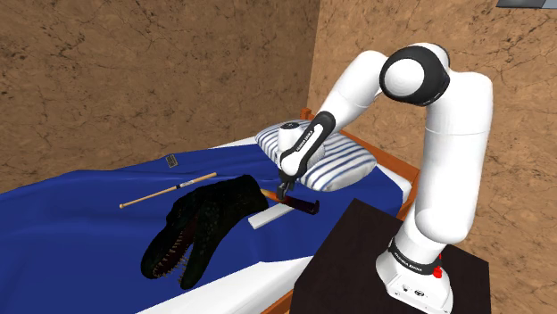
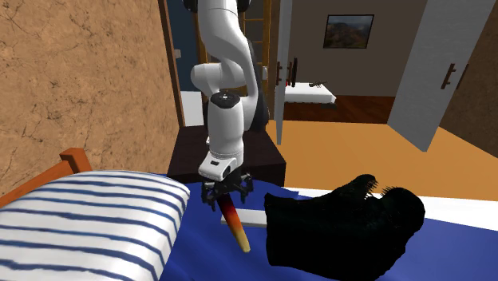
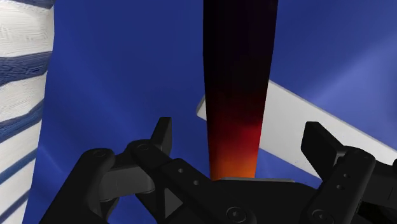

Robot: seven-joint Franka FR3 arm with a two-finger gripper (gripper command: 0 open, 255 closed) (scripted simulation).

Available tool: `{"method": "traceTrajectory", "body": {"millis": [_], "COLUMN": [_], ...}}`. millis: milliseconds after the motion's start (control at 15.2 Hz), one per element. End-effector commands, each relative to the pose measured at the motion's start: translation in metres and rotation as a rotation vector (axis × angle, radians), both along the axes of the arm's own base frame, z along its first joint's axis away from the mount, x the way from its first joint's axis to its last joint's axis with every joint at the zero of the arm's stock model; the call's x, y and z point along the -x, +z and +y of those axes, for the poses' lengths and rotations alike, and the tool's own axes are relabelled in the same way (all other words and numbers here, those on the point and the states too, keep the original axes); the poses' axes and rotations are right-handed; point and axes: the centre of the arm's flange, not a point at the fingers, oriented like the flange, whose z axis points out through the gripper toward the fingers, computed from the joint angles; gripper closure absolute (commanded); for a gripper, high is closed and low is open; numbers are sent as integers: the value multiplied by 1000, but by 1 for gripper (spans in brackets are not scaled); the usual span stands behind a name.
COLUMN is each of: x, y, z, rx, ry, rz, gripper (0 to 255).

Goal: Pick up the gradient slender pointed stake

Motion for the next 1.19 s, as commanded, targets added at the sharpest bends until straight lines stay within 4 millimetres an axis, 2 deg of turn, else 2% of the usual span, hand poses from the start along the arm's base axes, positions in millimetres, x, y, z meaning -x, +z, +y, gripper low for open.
{"method": "traceTrajectory", "body": {"millis": [0,198,264,858,1122], "x": [-1,-1,-2,-1,-1], "y": [-11,-19,-19,-19,2], "z": [0,0,1,0,0], "rx": [0,0,0,0,0], "ry": [0,0,0,0,0], "rz": [-1,-1,-1,-1,-1], "gripper": [0,0,255,255,255]}}
